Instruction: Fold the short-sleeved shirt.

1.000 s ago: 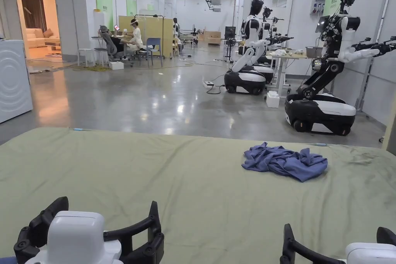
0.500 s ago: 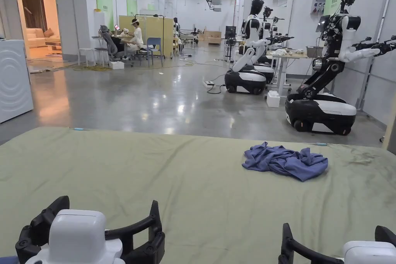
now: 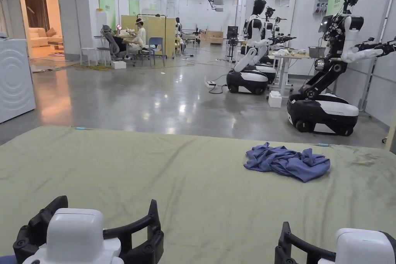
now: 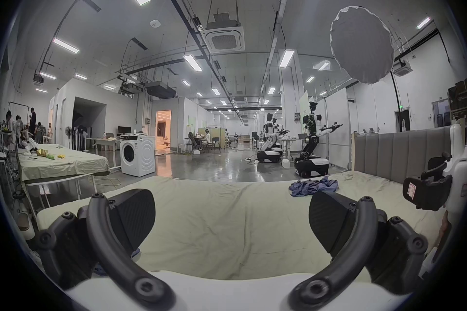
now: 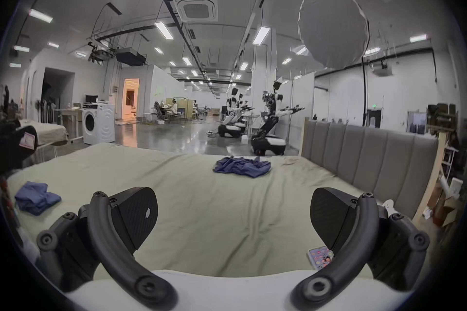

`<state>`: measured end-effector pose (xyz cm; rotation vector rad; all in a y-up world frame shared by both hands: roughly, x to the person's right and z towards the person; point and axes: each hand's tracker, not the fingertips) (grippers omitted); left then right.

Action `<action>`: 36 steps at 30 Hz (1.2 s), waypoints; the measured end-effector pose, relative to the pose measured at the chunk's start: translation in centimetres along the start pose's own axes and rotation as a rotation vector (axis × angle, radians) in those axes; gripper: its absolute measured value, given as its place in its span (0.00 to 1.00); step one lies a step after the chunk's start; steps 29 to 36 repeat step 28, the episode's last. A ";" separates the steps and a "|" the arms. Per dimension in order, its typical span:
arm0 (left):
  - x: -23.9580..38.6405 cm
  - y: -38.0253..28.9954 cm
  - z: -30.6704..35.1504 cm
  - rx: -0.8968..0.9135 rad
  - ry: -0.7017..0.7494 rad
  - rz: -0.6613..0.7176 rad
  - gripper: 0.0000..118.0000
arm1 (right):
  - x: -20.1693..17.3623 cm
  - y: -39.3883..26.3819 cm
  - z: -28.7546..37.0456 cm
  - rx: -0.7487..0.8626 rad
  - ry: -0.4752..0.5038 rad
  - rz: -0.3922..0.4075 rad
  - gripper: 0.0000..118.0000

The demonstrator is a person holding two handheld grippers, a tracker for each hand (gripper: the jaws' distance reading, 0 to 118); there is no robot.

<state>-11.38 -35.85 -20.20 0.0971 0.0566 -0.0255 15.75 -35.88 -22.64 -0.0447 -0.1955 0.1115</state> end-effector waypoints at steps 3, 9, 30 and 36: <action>0.0 0.0 0.0 0.001 -0.002 0.003 1.00 | 0.3 0.0 0.4 0.007 0.066 -0.027 1.00; 0.2 0.0 0.0 -0.001 -0.010 -0.007 1.00 | 0.4 0.6 1.0 0.001 0.126 -0.079 1.00; 0.6 0.2 0.0 -0.006 -0.017 -0.015 1.00 | 0.9 2.0 1.5 -0.053 0.130 -0.169 1.00; 0.6 0.2 0.0 -0.006 -0.017 -0.015 1.00 | 0.9 2.0 1.5 -0.053 0.130 -0.169 1.00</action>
